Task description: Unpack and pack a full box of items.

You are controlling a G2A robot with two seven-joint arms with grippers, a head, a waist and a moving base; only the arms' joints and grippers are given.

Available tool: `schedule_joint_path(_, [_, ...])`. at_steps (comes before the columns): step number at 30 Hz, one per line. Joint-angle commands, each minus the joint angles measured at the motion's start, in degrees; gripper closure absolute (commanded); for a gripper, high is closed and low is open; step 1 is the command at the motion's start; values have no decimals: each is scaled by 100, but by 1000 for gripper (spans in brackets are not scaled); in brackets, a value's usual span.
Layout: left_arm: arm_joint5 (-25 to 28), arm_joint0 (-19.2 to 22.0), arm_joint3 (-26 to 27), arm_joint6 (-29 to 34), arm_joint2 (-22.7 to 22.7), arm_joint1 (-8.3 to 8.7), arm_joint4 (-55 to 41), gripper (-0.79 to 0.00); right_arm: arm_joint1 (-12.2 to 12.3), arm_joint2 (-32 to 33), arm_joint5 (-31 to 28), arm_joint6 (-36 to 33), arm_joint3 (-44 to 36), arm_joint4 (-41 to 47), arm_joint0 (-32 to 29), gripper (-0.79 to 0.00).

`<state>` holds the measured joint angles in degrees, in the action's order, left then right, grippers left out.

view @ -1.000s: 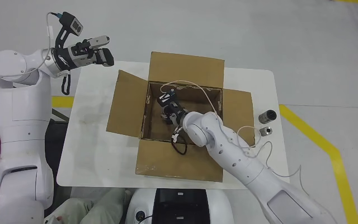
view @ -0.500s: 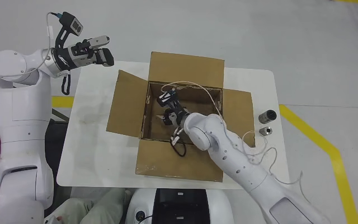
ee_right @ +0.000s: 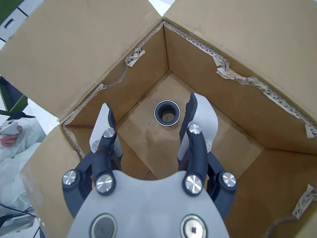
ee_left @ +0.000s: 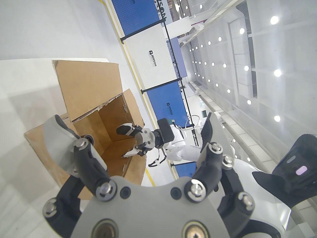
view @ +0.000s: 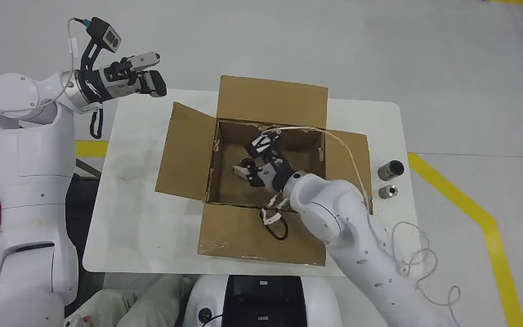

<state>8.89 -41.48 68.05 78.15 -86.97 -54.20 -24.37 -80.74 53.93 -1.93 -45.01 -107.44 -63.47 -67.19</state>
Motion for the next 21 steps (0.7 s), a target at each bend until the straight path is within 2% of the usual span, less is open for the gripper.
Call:
schedule_joint_path(1, [0, 0, 0, 0, 0, 0, 0, -785, 44, 164, -75, -1, -244, 0, -184, -582])
schedule_joint_path(9, [0, 0, 0, 0, 0, 0, 0, -785, 233, 1028, -277, -57, -1055, -147, -913, -613])
schedule_joint_path(21, [0, 0, 0, 0, 0, 0, 0, -785, 461, 2515, -517, 27, -1930, -30, -2118, -585])
